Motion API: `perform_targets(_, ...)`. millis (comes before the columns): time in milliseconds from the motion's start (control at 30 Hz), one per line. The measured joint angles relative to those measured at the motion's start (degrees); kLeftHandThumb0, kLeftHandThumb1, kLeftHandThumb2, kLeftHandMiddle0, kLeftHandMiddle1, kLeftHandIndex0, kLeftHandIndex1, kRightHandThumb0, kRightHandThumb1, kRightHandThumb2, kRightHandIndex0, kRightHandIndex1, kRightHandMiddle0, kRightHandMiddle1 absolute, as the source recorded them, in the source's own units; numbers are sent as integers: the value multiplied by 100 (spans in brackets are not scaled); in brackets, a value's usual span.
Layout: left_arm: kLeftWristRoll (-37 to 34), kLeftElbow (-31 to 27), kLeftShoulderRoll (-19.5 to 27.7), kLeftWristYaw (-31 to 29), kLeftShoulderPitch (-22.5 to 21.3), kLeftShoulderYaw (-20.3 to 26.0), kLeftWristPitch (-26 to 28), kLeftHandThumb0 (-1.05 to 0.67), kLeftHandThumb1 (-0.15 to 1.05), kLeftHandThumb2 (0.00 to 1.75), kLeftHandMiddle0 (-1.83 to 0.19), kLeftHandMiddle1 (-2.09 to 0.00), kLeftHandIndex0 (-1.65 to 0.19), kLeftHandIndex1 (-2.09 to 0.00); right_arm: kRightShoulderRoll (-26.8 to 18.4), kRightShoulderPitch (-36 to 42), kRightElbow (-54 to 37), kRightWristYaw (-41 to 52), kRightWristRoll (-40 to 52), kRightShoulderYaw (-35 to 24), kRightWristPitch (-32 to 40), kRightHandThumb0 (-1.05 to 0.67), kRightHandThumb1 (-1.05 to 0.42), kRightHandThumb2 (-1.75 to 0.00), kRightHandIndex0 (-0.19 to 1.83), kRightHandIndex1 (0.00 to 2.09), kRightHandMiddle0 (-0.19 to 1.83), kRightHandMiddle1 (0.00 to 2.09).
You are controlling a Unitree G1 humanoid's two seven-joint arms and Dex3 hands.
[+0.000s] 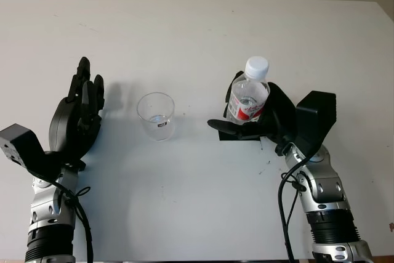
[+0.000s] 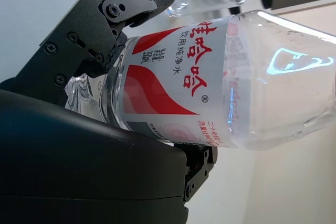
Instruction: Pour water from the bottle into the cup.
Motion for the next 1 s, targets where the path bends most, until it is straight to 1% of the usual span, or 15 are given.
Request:
perform_targets(233, -46, 13, 26, -40, 24, 27, -1, -77, 105, 55, 19, 0, 19, 0, -1, -75, 245, -140, -315, 34, -330, -38, -105, -48, 120, 209, 73, 209)
perform_targets(267, -48, 18, 31, -43, 25, 28, -1, -76, 105, 55, 19, 0, 19, 0, -7, -91, 296, -158, -381, 50, -410, -38, -105, -47, 118, 209, 70, 209)
perform_targets(333, -51, 30, 42, -45, 26, 29, -1, -76, 105, 55, 19, 0, 19, 0, -28, -136, 421, -160, -515, 92, -595, -39, -105, -43, 106, 209, 59, 209)
perform_targets(400, -50, 34, 43, -43, 29, 28, 0, -76, 105, 56, 19, -1, 19, 0, -62, -176, 538, -176, -650, 140, -800, -42, -105, -34, 91, 209, 47, 209)
perform_targets(467, -50, 37, 43, -42, 34, 28, -1, -76, 105, 56, 19, -1, 19, 0, -83, -190, 639, -224, -763, 177, -989, -46, -105, -26, 68, 209, 31, 209)
perform_targets(500, -50, 38, 43, -42, 36, 28, -1, -76, 105, 55, 19, -1, 19, 0, -82, -191, 713, -281, -802, 185, -1122, -48, -105, -19, 43, 209, 20, 209)
perform_targets(567, -50, 39, 45, -42, 40, 29, -1, -77, 105, 55, 19, -2, 19, 0, -79, -182, 866, -418, -861, 186, -1389, -50, -104, -12, 23, 209, 9, 209)
perform_targets(633, -53, 40, 46, -44, 41, 29, 0, -76, 105, 55, 19, -1, 19, 0, -74, -168, 1068, -472, -852, 171, -1690, -50, -101, -7, -7, 209, -12, 206)
perform_targets(667, -57, 42, 47, -48, 42, 31, 0, -76, 105, 55, 19, -1, 19, 0, -74, -152, 1169, -445, -809, 156, -1827, -51, -100, -6, -13, 208, -15, 201)
perform_targets(700, -60, 43, 47, -50, 44, 34, 0, -76, 105, 56, 19, -1, 19, 0, -71, -141, 1240, -390, -755, 146, -1928, -52, -99, -5, -16, 202, -17, 192)
perform_targets(733, -60, 42, 47, -51, 45, 34, 0, -76, 105, 57, 19, -1, 19, 0, -68, -126, 1292, -330, -698, 131, -1999, -53, -98, -5, -18, 191, -18, 180)
perform_targets(767, -60, 43, 47, -52, 49, 34, 0, -76, 105, 57, 19, -1, 19, 0, -64, -111, 1330, -283, -640, 115, -2040, -55, -97, -5, -19, 186, -19, 172)
perform_targets(833, -60, 42, 46, -51, 58, 34, 0, -76, 105, 56, 19, -1, 19, 0, -62, -62, 1377, -213, -555, 85, -2086, -57, -97, -5, -19, 181, -19, 160)
perform_targets(933, -59, 43, 47, -50, 76, 33, 0, -76, 105, 56, 19, 0, 19, 0, -49, 34, 1379, -166, -502, 62, -2119, -56, -97, -5, -19, 173, -19, 154)
perform_targets(1000, -59, 44, 47, -51, 78, 34, 0, -76, 105, 56, 19, 0, 19, 0, 2, 110, 1374, -147, -411, 29, -2117, -57, -97, -5, -19, 174, -19, 152)
